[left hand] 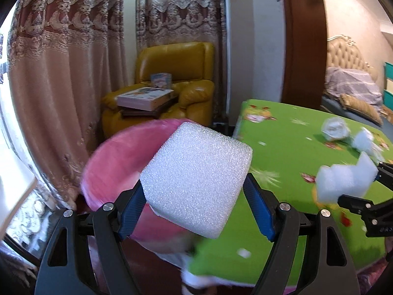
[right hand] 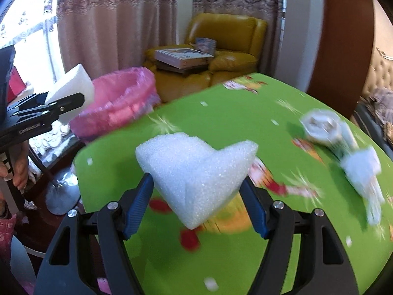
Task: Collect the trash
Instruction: 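Carry both foam pieces with both grippers over the pink-lined bin, then open both grippers to drop the foam pieces into the bin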
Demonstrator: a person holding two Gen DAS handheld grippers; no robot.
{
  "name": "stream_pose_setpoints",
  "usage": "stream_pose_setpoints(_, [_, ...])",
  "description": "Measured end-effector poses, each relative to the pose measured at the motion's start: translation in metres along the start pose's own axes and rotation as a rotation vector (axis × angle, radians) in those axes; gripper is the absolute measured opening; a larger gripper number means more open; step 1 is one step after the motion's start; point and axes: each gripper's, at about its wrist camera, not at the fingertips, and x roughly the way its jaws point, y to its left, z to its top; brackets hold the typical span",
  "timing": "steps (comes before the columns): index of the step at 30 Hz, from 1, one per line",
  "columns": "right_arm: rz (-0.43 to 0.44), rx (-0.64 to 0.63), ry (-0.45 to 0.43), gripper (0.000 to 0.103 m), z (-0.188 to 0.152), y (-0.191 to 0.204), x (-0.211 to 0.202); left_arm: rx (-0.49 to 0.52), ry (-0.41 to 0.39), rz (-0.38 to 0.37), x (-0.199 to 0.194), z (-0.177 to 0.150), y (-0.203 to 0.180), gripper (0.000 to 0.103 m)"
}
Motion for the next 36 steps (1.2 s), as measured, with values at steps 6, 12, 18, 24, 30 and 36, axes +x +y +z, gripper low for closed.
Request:
stream_pose_setpoints(6, [0.053, -0.028, -0.034, 0.069, 0.051, 0.03, 0.033, -0.054, 0.095, -0.038, 0.045, 0.039, 0.052, 0.073])
stream_pose_setpoints(12, [0.079, -0.088, -0.054, 0.069, 0.085, 0.06, 0.056, -0.08, 0.162, -0.035, 0.087, 0.062, 0.088, 0.073])
stream_pose_setpoints(18, [0.117, -0.149, -0.079, 0.069, 0.117, 0.091, 0.076, -0.133, 0.124, -0.023, 0.097, 0.086, 0.114, 0.083])
stream_pose_setpoints(24, [0.162, -0.182, -0.124, 0.08, 0.147, 0.115, 0.089, -0.204, 0.016, 0.016, 0.058, 0.11, 0.137, 0.089])
stream_pose_setpoints(30, [0.161, -0.118, -0.184, 0.082, 0.136, 0.08, 0.055, -0.217, -0.032, 0.05, 0.016, 0.089, 0.138, 0.089])
stream_pose_setpoints(36, [0.078, -0.098, -0.174, 0.082, 0.087, 0.024, 0.011, -0.174, 0.008, 0.006, 0.004, 0.045, 0.099, 0.089])
